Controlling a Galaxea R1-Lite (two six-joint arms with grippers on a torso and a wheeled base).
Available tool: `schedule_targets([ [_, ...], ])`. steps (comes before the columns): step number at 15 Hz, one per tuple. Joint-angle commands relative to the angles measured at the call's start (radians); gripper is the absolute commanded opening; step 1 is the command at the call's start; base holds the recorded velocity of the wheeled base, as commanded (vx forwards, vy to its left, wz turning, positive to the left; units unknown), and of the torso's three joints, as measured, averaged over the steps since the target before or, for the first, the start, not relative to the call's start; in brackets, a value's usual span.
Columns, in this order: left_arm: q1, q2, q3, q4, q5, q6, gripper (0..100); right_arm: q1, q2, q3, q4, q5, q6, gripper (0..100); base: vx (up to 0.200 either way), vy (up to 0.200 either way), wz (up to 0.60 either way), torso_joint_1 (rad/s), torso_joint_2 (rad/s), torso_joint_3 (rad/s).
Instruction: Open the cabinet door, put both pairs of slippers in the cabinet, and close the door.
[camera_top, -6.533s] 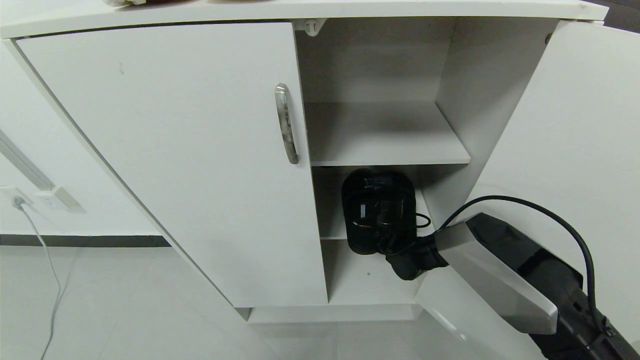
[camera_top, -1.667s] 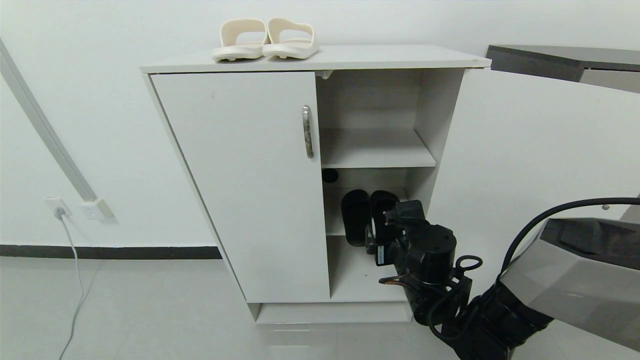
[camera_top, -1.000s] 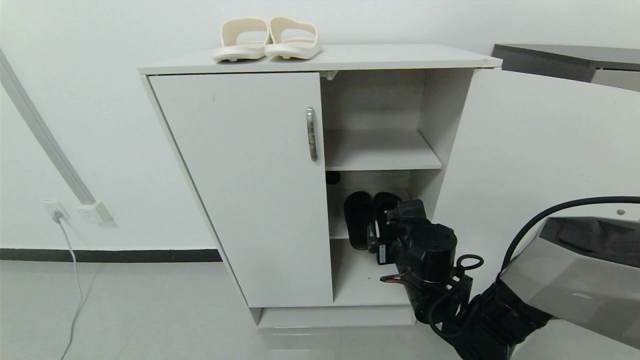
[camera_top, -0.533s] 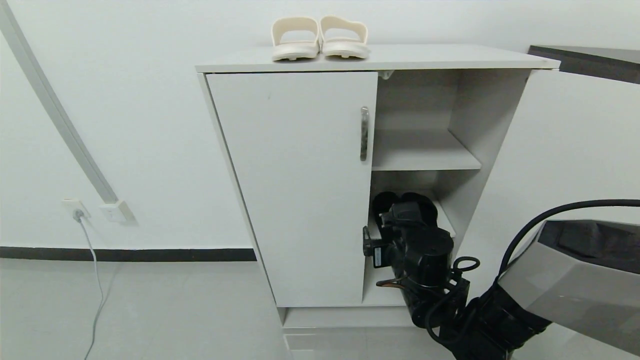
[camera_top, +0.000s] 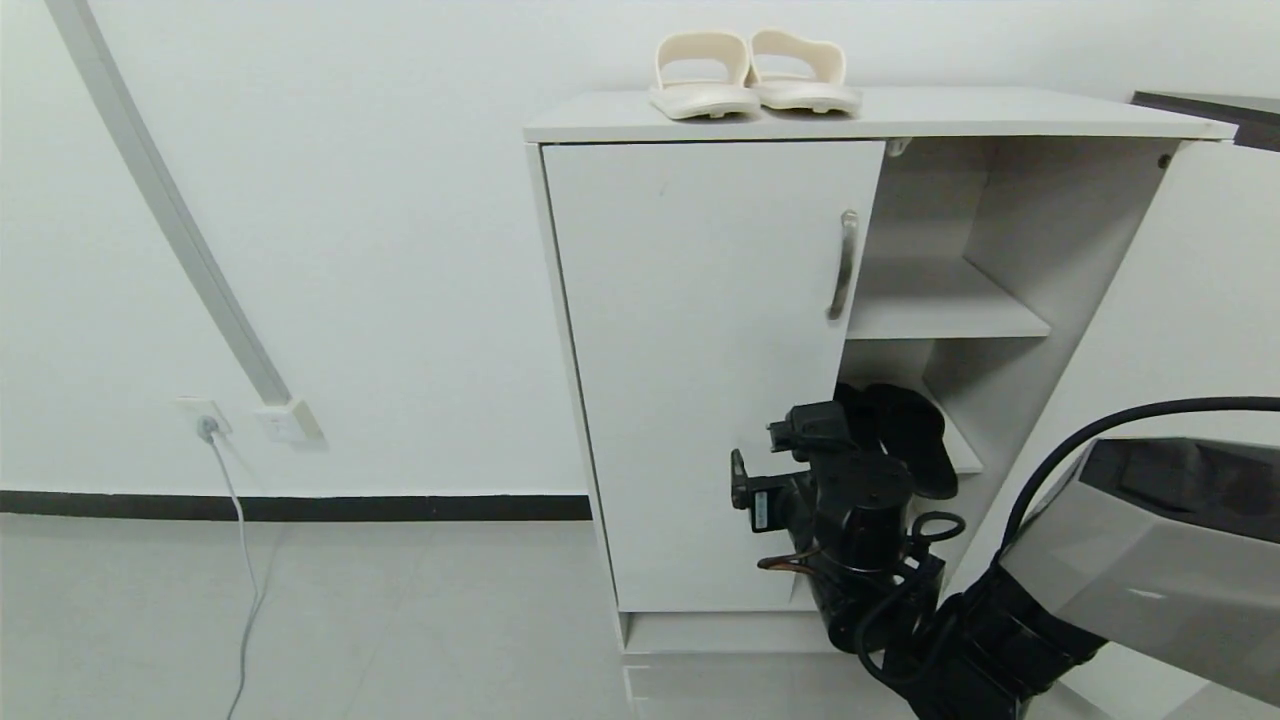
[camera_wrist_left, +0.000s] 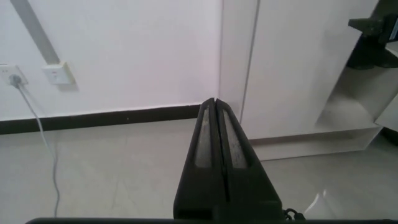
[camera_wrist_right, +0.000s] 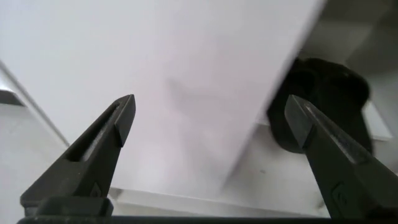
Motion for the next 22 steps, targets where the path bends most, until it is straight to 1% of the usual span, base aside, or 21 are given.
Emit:
schedule_targets([
  [1,0.0,0.001,0.0,0.0,0.0,-0.002,0,-0.003,0.002,0.002,-0.014,0.0,-0.002,100,0.0,0.0,0.0,0.0,0.0,0.0],
  [6,0.0,0.001,0.0,0.0,0.0,-0.002,0,-0.054,-0.015,0.029,-0.044,0.01,-0.033,100,0.0,0.0,0.0,0.0,0.0,0.0],
  [8,0.0,0.001,0.0,0.0,0.0,-0.002,0,-0.054,-0.026,0.043,-0.051,0.011,-0.059,100,0.0,0.0,0.0,0.0,0.0,0.0],
  [16,0.0,0.001,0.0,0.0,0.0,-0.002,0,-0.054,-0.021,0.045,-0.062,0.017,-0.062,100,0.0,0.0,0.0,0.0,-0.01,-0.012],
  [18,0.0,0.001,0.0,0.0,0.0,-0.002,0,-0.054,-0.021,0.045,-0.062,0.017,-0.062,100,0.0,0.0,0.0,0.01,-0.16,-0.283],
  [22,0.0,0.001,0.0,0.0,0.0,-0.002,0,-0.054,-0.023,0.046,-0.062,0.017,-0.063,100,0.0,0.0,0.0,0.033,-0.46,-0.365],
])
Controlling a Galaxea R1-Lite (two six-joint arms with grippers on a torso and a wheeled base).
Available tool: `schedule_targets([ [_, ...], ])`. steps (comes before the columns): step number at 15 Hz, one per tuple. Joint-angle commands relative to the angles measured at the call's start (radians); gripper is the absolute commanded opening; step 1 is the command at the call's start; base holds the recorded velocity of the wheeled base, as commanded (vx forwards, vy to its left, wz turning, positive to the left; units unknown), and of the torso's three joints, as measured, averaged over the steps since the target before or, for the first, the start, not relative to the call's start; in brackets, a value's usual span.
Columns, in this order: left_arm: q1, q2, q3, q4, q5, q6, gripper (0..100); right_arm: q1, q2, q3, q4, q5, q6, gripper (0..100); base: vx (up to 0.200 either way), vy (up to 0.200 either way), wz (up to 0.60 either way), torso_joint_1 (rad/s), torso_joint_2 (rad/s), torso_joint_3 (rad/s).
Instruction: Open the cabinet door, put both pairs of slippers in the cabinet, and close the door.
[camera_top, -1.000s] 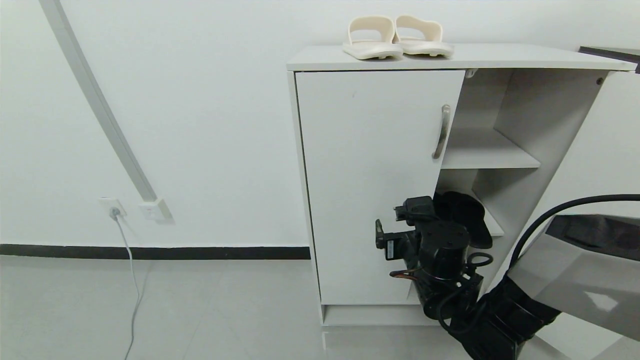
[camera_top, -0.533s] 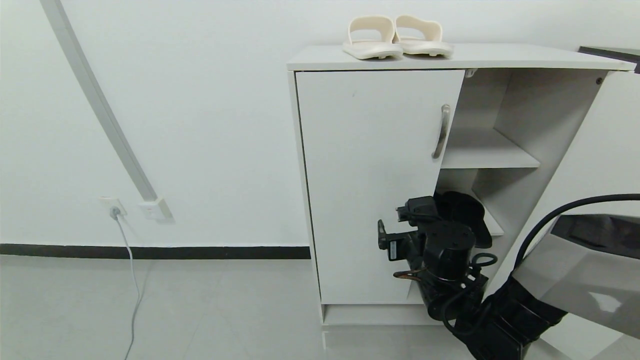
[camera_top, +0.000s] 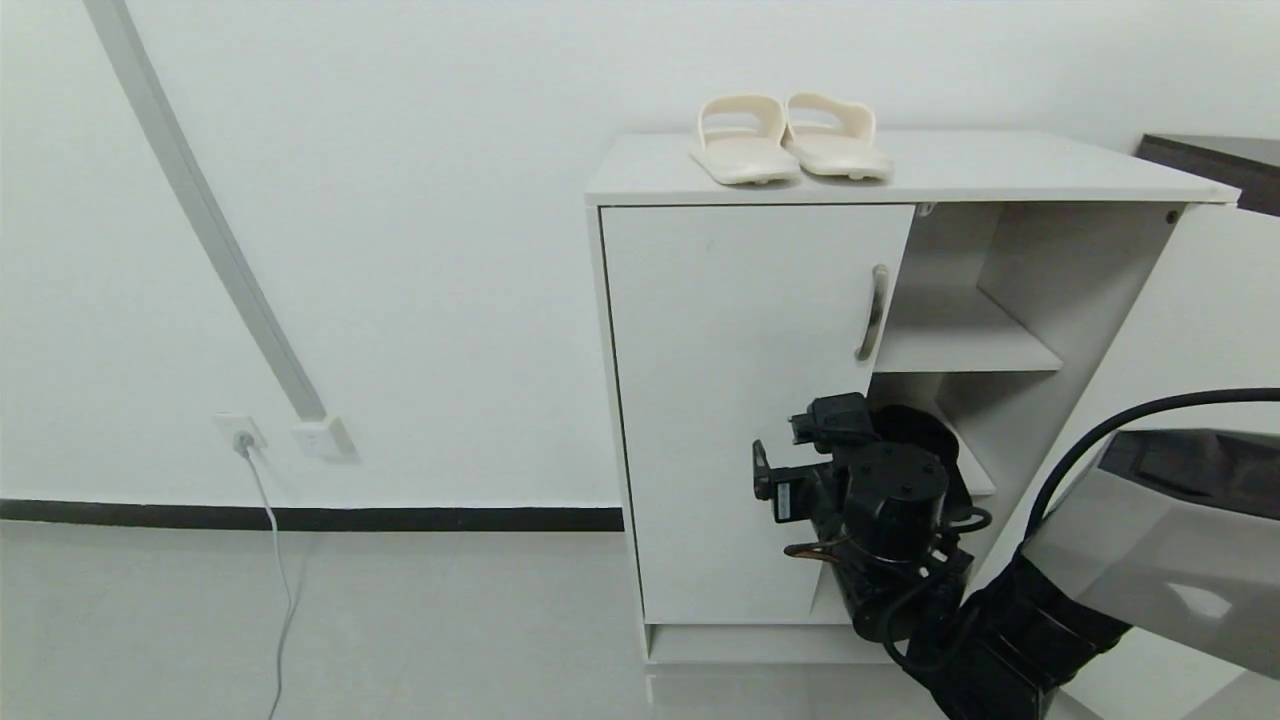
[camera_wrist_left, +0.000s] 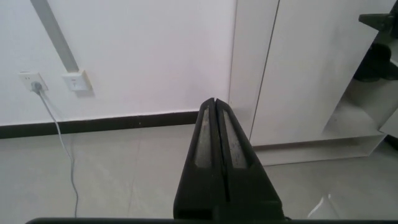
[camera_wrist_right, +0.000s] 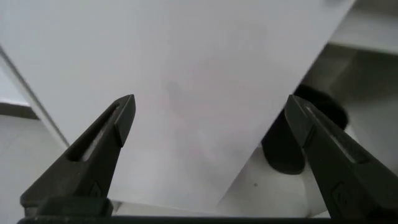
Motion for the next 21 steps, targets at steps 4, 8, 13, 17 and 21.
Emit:
schedule_targets([
  [4,0.0,0.001,0.001,0.0,0.0,0.0,0,0.001,0.005,0.002,-0.001,0.0,-0.001,100,0.0,0.0,0.0,0.115,-0.46,-0.351],
  [8,0.0,0.001,0.001,0.0,0.0,0.0,0,0.001,0.005,0.002,-0.001,0.0,-0.001,100,0.0,0.0,0.0,0.14,-0.47,-0.33],
  [13,0.0,0.001,0.001,0.0,0.0,0.001,0,0.003,0.011,0.005,-0.001,0.0,-0.001,100,0.0,0.0,0.0,0.174,-0.49,-0.32],
  [17,0.0,0.001,0.001,0.0,0.0,0.004,0,0.003,0.012,0.003,-0.003,0.005,-0.003,100,0.0,0.0,0.0,0.2,-0.51,-0.317],
  [21,0.0,0.001,0.001,0.0,0.0,0.004,0,0.003,0.014,0.014,-0.009,0.005,-0.004,100,0.0,0.0,0.0,0.226,-0.55,-0.325],
])
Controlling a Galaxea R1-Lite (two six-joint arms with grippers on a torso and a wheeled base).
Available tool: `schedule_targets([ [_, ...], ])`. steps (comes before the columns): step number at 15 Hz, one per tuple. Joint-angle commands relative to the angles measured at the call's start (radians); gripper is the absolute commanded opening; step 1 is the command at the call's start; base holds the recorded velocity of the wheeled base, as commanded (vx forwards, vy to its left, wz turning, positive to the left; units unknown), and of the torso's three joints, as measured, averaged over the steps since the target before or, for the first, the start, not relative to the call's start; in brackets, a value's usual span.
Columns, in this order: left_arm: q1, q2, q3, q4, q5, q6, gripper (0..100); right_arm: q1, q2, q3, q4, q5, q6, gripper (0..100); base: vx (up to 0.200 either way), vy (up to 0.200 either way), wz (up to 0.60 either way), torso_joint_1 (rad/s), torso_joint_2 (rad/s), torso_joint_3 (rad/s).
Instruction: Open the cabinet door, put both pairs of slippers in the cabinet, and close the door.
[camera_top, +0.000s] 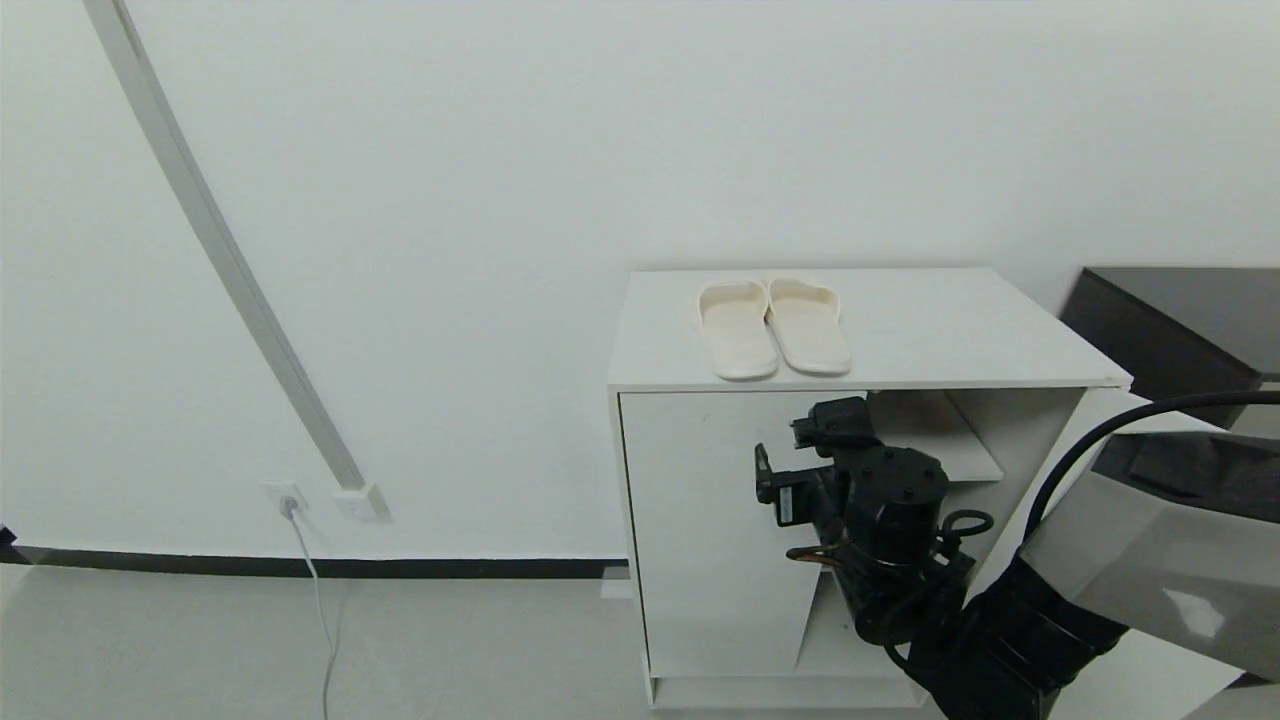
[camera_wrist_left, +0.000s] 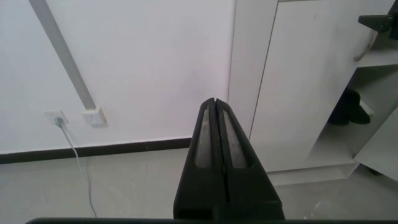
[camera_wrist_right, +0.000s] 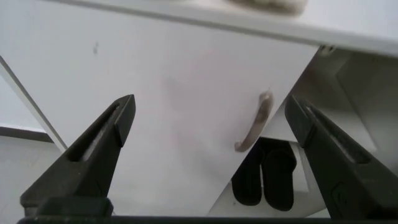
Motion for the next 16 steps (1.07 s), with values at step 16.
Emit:
schedule_targets([
  [16,0.0,0.001,0.0,0.0,0.0,-0.002,0,-0.041,-0.068,-0.177,0.248,0.063,0.061,100,0.0,0.0,0.0,0.13,-0.3,-0.164],
])
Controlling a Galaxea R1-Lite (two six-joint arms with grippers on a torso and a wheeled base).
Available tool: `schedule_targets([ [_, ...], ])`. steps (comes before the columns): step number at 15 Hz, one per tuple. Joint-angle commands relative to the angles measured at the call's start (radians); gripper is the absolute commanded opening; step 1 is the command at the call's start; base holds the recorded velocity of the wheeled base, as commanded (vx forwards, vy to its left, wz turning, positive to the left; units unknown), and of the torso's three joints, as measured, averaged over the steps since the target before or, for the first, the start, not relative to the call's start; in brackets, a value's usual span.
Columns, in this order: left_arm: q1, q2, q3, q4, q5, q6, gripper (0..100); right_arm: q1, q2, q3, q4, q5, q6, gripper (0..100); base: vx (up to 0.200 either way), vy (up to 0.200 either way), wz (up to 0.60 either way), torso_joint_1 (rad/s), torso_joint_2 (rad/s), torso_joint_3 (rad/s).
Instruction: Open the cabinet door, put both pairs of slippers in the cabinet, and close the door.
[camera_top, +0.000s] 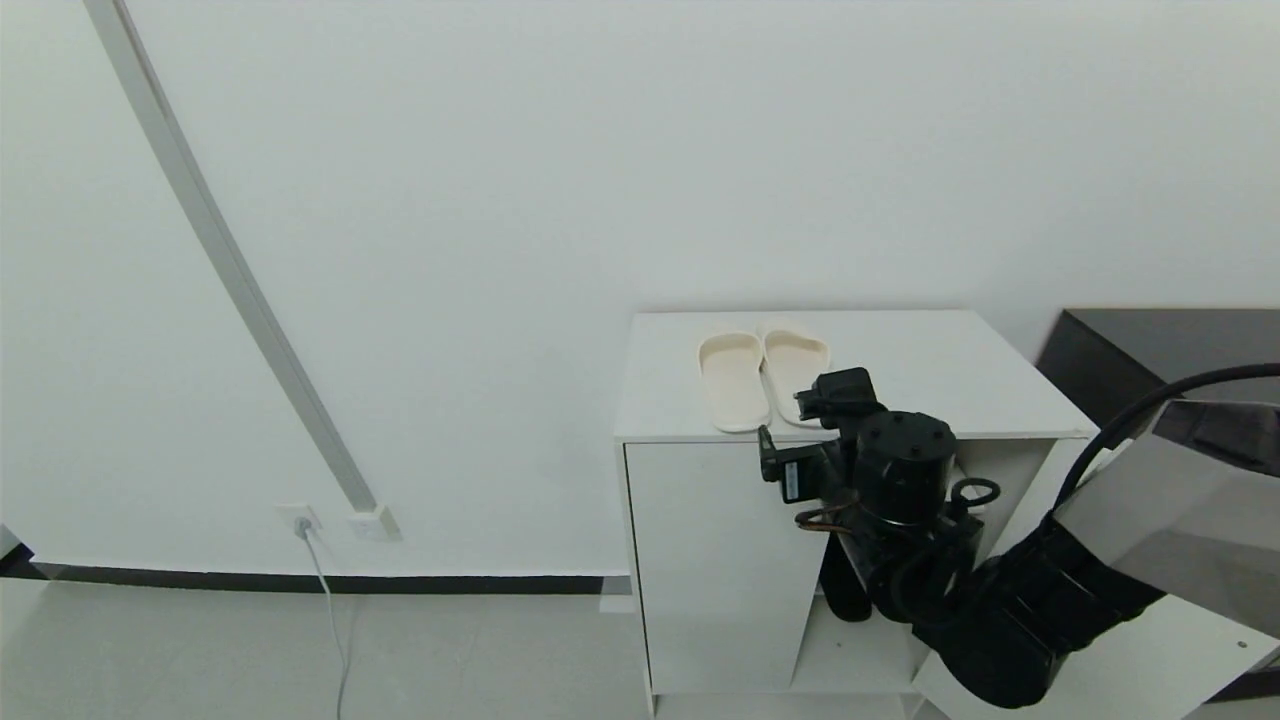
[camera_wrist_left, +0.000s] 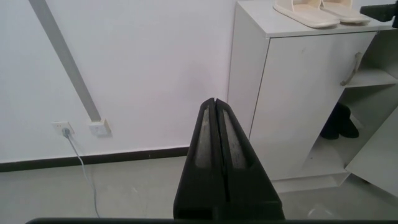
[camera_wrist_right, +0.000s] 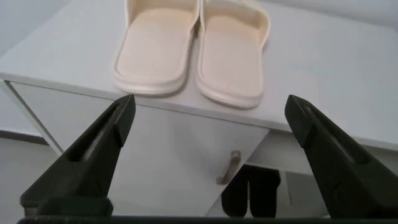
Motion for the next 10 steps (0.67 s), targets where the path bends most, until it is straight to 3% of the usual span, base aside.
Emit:
schedule_targets([
  [1,0.0,0.001,0.0,0.0,0.0,0.0,0,-0.003,-0.023,-0.124,0.138,0.0,0.081,100,0.0,0.0,0.0,0.0,0.0,0.0],
  [3,0.0,0.001,0.0,0.0,0.0,0.002,0,-0.008,-0.056,-0.259,0.422,-0.002,0.188,100,0.0,0.0,0.0,0.0,0.0,0.0],
  [5,0.0,0.001,0.0,0.0,0.0,0.002,0,-0.011,-0.065,-0.335,0.543,-0.012,0.23,100,0.0,0.0,0.0,0.0,0.0,0.0],
  [9,0.0,0.001,0.0,0.0,0.0,0.0,0,-0.016,-0.062,-0.342,0.554,-0.014,0.231,100,0.0,0.0,0.0,0.0,0.0,0.0],
  [10,0.0,0.001,0.0,0.0,0.0,0.002,0,-0.016,-0.062,-0.337,0.551,-0.02,0.231,100,0.2,0.0,0.0,-0.002,0.0,0.002],
])
